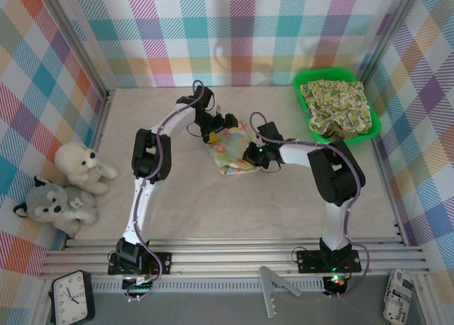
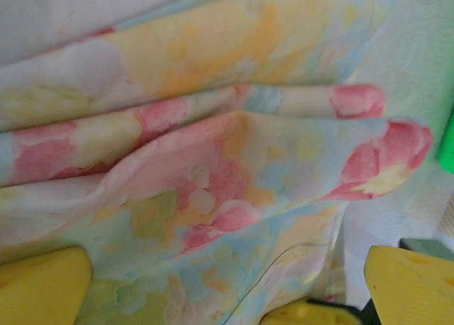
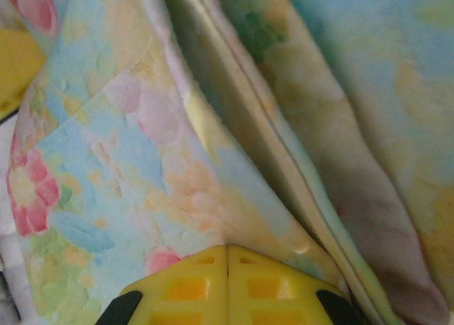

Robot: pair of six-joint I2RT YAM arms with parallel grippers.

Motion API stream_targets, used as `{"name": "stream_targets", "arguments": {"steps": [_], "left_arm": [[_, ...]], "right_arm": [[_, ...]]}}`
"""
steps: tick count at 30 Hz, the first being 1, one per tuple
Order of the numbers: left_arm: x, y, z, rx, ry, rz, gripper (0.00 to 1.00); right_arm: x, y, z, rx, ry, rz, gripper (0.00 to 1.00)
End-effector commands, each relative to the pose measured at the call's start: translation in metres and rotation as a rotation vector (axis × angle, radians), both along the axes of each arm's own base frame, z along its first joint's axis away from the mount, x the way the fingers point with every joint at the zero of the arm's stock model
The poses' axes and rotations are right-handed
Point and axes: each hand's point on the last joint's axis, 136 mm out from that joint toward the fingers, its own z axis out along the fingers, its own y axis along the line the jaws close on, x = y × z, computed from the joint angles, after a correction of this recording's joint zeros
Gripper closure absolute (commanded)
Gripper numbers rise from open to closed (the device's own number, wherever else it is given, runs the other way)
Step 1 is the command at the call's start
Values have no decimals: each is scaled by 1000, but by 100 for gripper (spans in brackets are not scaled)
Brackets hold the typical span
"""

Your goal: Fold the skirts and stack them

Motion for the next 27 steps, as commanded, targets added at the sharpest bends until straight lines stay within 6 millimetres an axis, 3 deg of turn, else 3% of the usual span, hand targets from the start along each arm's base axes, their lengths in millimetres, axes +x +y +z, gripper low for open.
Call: {"name": "stream_targets", "arguments": {"steps": [1, 4, 8, 11, 13, 16, 20, 24, 27], "left_arm": [[-33, 41, -52, 203, 111, 92, 0], [-58, 51, -53, 190, 130, 157, 0], [-101, 43, -42, 126, 155, 201, 0], [-126, 34, -10, 109, 143, 158, 0], [-131, 43, 20, 135, 93, 157, 0], [-129, 47, 57, 122, 2, 146, 0], [-120, 25, 70, 31, 1, 85, 0], [-94, 17, 50, 54, 28, 69, 0], [-68, 4, 44, 13, 20, 60, 0]], "right_arm": [[-9, -31, -29, -99, 83, 14, 100], [-1, -35, -22, -61, 53, 98, 100], [8, -23, -10, -21, -15, 272, 100], [21, -17, 2, -34, -63, 351, 97], [33, -16, 22, -47, -114, 359, 92], [41, -19, 50, -58, -159, 302, 76], [30, -21, 72, 23, -111, 154, 67], [-1, 4, 84, 221, -38, 145, 79], [-21, 17, 78, 212, 7, 183, 91]]}}
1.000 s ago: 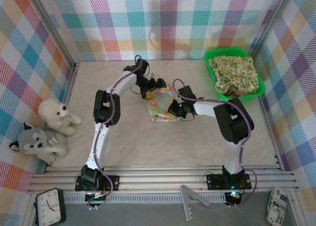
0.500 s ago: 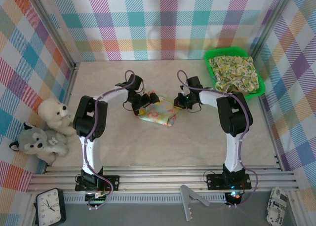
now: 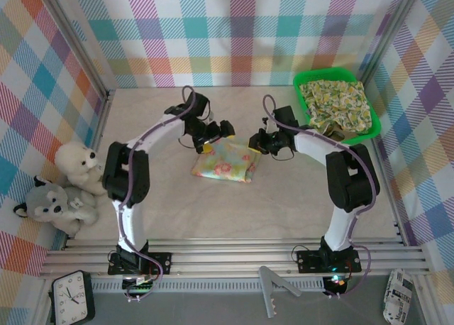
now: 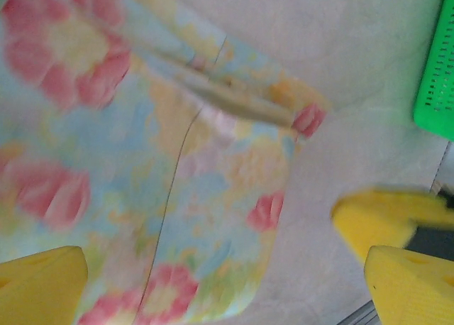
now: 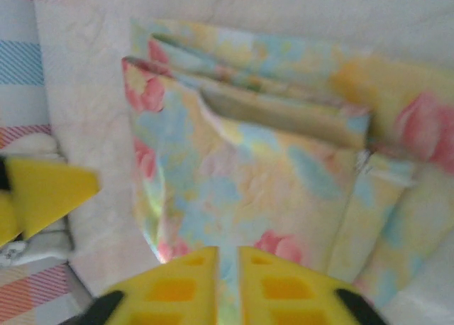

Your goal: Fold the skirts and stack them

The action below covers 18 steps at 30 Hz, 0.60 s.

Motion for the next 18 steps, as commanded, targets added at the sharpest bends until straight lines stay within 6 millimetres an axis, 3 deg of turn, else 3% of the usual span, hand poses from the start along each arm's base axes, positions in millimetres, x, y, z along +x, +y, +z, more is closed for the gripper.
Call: {"name": "stream_targets", "arguments": {"steps": [1, 3, 6, 10, 12, 15, 18], "left_arm": [[16, -7, -21, -18, 40, -29, 0], [33, -9, -33, -12, 40, -21, 0], [48, 11, -63, 82, 88, 69, 0], [36, 54, -111, 140, 193, 271, 0], [22, 69, -126, 133, 231, 343, 0], [4, 70, -127, 79, 244, 365, 0], [-2, 66, -110, 54, 219, 345, 0]], "right_arm": [[-24, 26, 0, 65, 80, 38, 94], [-31, 34, -7, 61, 99, 57, 96], [-39, 40, -28, 35, 141, 63, 97], [-51, 7, -79, -123, 220, 27, 100], [-56, -3, -91, -145, 243, 32, 100], [-54, -7, -86, -143, 216, 66, 100], [-44, 8, -54, -61, 137, 109, 96]]}}
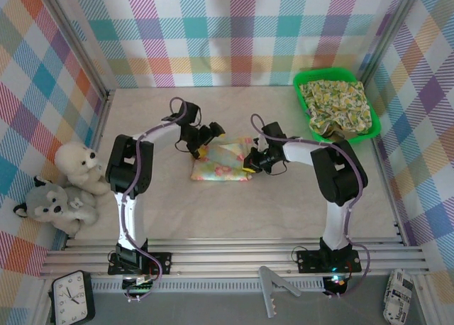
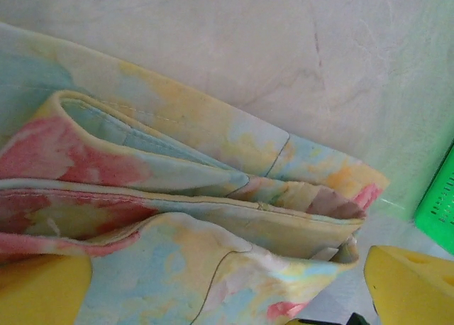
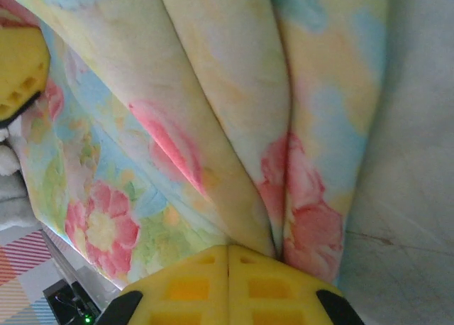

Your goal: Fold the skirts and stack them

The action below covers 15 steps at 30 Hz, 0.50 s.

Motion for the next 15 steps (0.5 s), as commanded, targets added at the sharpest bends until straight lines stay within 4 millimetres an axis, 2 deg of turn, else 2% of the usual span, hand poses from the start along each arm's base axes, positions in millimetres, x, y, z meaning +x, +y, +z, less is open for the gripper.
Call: {"name": "stream_targets", "arguments": {"steps": [1, 4, 7, 9, 12, 15], "left_arm": [[-29, 28, -40, 103, 133, 70, 0], [-30, 37, -29, 150, 103, 73, 0], [-33, 41, -33, 158, 118, 73, 0], [-35, 41, -39, 149, 132, 76, 0], [-35, 39, -42, 138, 140, 77, 0], [-37, 43, -45, 156, 145, 82, 0]], "right_arm": [[0, 2, 25, 35, -55, 43, 94], [3, 9, 52, 110, -115, 34, 89], [-7, 20, 65, 179, -134, 50, 81], [-17, 28, 60, 183, -115, 78, 76], [-31, 33, 37, 134, -62, 90, 73], [-34, 17, 5, 13, 12, 4, 69]]}}
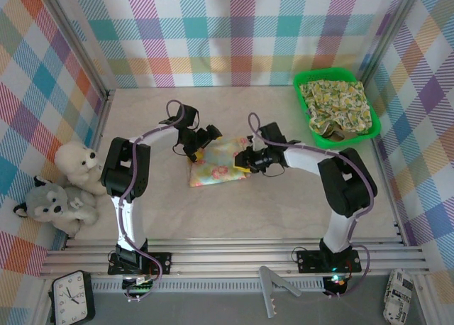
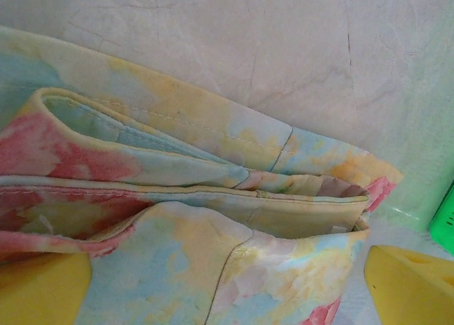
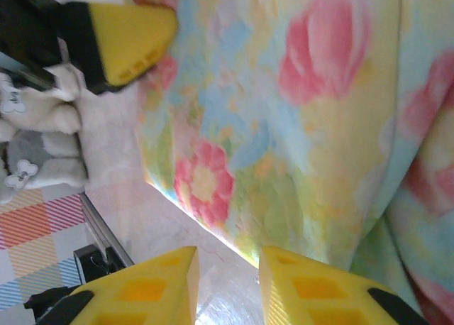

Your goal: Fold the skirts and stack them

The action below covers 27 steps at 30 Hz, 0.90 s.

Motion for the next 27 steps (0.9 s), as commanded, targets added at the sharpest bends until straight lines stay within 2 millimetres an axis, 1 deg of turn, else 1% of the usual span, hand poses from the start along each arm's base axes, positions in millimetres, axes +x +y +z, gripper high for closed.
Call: {"name": "stream_targets", "arguments": {"steps": [1, 2, 3, 4, 6, 8, 11, 12, 13, 18, 22, 24, 27], "left_arm": [[-28, 32, -43, 115, 147, 54, 0], [-29, 34, -44, 120, 149, 57, 0], [-29, 35, -45, 122, 150, 58, 0], [-30, 36, -46, 122, 154, 59, 0], [-32, 36, -49, 118, 161, 56, 0], [-34, 36, -50, 116, 167, 51, 0], [-35, 35, -52, 114, 167, 52, 0], [-35, 35, -51, 112, 166, 52, 0], [-35, 35, -52, 110, 166, 51, 0], [-36, 34, -53, 107, 169, 40, 0], [-37, 33, -56, 103, 177, 32, 0], [-38, 33, -56, 99, 178, 32, 0], [-38, 32, -56, 95, 176, 31, 0]], "right_arm": [[-11, -24, -45, -166, 118, -102, 67], [-12, -31, -50, -208, 133, -126, 66], [-12, -34, -51, -220, 132, -133, 64], [-11, -33, -45, -203, 116, -126, 62], [-8, -27, -28, -162, 64, -96, 59], [-1, -28, -12, -172, 1, -97, 54], [17, -40, -3, -248, -53, -147, 43], [22, -39, -1, -252, -64, -152, 39], [28, -37, -1, -251, -68, -153, 38], [53, -23, 0, -242, -110, -127, 37], [70, -17, -7, -265, -129, -112, 38], [76, -15, -11, -280, -131, -110, 38], [83, -6, -14, -259, -133, -78, 38]]}}
